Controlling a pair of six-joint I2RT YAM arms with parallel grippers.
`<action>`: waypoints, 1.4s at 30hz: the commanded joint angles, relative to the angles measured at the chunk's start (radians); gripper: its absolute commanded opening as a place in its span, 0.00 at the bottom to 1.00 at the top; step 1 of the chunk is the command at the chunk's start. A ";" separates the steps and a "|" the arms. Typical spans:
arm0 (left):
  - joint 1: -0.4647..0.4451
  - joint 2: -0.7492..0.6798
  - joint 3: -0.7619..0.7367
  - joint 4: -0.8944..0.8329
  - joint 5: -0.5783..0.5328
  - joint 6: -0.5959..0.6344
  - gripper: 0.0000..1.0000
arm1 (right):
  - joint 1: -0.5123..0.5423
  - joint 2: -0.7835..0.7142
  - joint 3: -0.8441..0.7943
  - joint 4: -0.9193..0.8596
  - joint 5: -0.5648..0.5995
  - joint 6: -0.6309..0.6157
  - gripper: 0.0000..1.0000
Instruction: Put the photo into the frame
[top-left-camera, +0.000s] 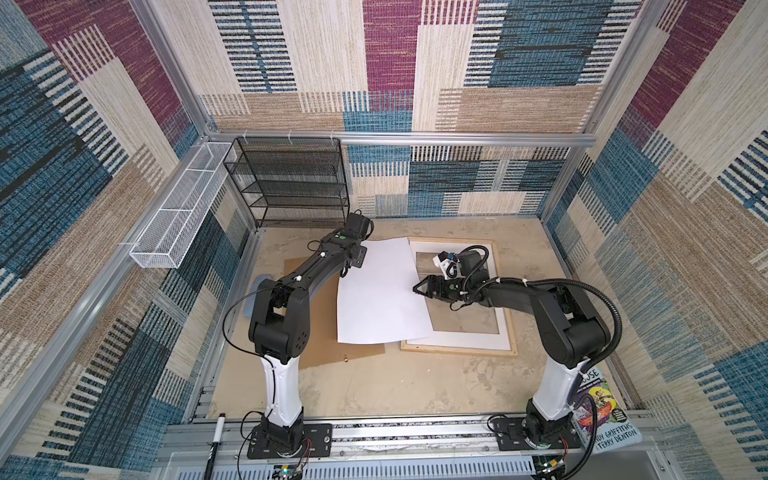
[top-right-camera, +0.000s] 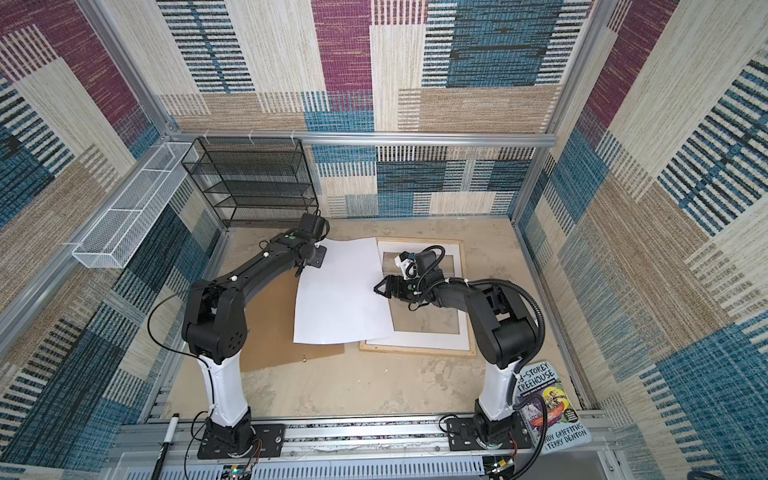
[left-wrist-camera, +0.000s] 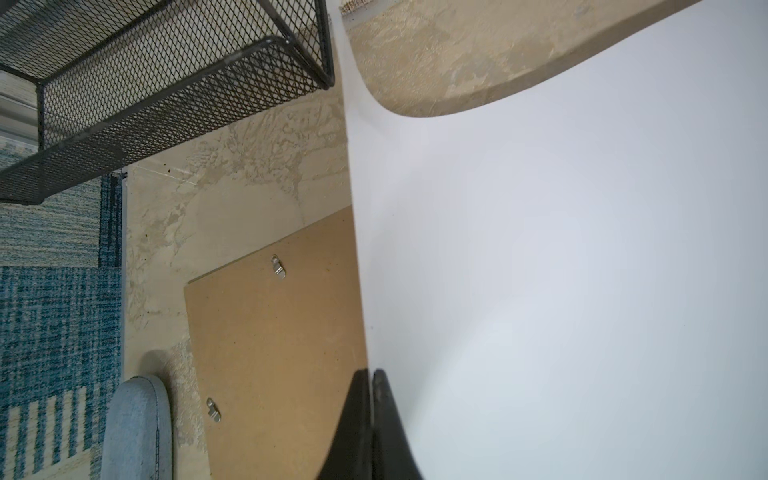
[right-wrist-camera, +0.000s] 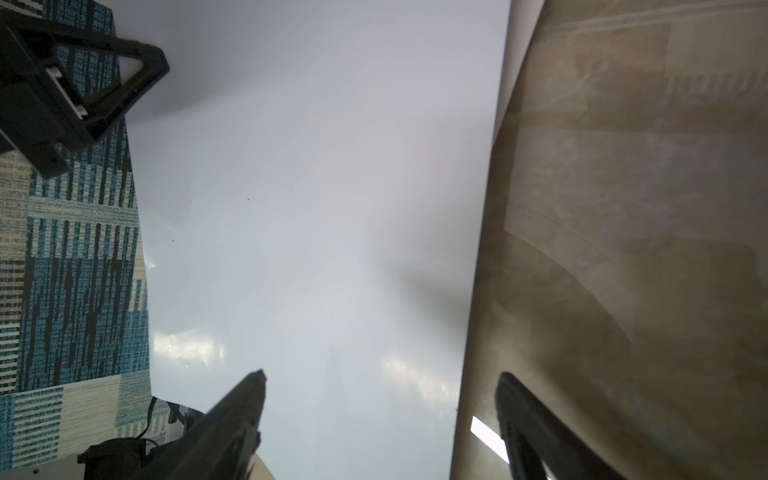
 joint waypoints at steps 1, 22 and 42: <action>0.004 -0.011 -0.003 0.026 0.026 0.009 0.00 | 0.004 0.012 0.010 0.028 -0.004 0.013 0.87; 0.004 -0.036 -0.013 0.028 0.075 -0.016 0.00 | 0.027 0.024 0.041 0.035 -0.044 0.020 0.63; 0.004 -0.088 -0.029 0.027 0.138 -0.061 0.00 | 0.027 -0.001 0.053 -0.049 0.008 -0.029 0.00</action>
